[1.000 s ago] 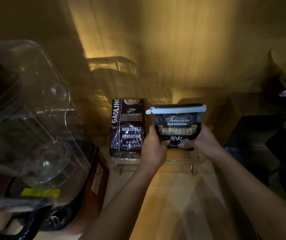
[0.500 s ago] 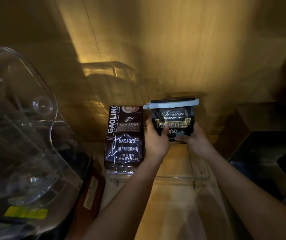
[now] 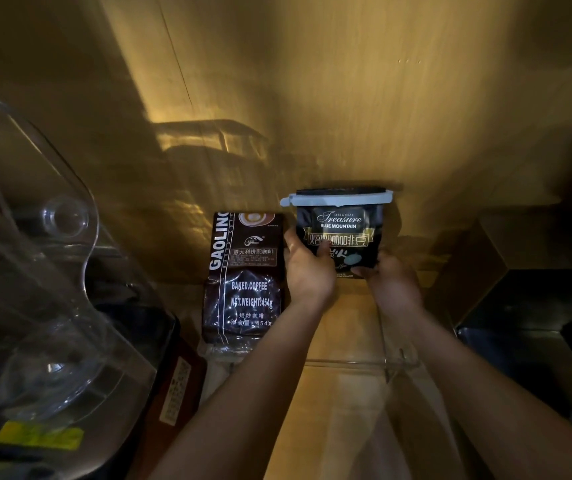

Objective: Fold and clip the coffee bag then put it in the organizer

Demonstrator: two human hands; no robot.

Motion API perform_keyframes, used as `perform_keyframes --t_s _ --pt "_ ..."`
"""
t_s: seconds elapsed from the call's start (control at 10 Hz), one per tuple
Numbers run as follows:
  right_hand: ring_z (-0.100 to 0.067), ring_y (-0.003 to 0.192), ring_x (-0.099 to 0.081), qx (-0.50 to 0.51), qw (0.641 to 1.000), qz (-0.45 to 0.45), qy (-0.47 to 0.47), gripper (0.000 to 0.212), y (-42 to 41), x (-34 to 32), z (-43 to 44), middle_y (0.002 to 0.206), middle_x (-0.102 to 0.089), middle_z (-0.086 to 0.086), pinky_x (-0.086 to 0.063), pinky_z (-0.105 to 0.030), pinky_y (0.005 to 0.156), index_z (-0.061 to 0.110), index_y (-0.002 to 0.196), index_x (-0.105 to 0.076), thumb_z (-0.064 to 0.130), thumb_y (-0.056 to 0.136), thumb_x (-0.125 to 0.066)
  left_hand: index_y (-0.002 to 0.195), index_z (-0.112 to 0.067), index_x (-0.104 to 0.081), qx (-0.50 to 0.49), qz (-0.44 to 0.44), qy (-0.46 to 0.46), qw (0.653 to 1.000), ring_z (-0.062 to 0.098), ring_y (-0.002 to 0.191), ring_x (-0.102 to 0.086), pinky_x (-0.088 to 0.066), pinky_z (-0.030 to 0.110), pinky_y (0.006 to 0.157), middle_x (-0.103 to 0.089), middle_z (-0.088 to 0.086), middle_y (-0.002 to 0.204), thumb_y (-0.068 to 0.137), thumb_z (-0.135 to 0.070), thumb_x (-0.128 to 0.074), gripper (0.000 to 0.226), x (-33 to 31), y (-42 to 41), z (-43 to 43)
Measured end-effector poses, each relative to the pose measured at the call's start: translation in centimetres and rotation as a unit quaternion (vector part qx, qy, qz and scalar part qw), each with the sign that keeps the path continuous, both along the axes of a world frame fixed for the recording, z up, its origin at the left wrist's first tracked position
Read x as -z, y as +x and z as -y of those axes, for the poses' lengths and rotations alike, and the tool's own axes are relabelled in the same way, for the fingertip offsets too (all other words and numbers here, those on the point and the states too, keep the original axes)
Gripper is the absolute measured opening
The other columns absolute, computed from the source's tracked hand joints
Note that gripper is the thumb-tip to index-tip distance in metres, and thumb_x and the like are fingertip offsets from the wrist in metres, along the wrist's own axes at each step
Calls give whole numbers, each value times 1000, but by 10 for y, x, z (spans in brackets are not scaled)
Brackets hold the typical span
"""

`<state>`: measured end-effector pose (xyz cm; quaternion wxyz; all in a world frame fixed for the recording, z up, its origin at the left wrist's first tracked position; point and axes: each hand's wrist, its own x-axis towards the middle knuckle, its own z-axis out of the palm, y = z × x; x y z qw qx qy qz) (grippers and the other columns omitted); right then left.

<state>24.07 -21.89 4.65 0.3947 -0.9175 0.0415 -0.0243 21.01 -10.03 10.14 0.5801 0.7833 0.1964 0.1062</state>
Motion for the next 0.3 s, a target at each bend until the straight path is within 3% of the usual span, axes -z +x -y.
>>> perform_keyframes --t_s 0.2,0.3 --pt "-26 80 -60 -66 988 -126 -56 16 -4 -35 7 92 -67 -8 -48 -34 70 20 90 -62 28 76 -64 137 -11 -15 -16 -17 -27 999 38 117 -45 -38 42 99 -37 22 134 83 -12 -59 70 -23 -12 4" --pt "-23 86 -58 -108 985 -129 -47 25 -13 -60 10 96 -64 -5 -46 -32 70 16 99 -59 25 77 -66 130 -13 -26 -8 6 -27 1000 34 112 -50 -41 45 97 -48 17 127 83 -20 -61 59 -39 -23 1"
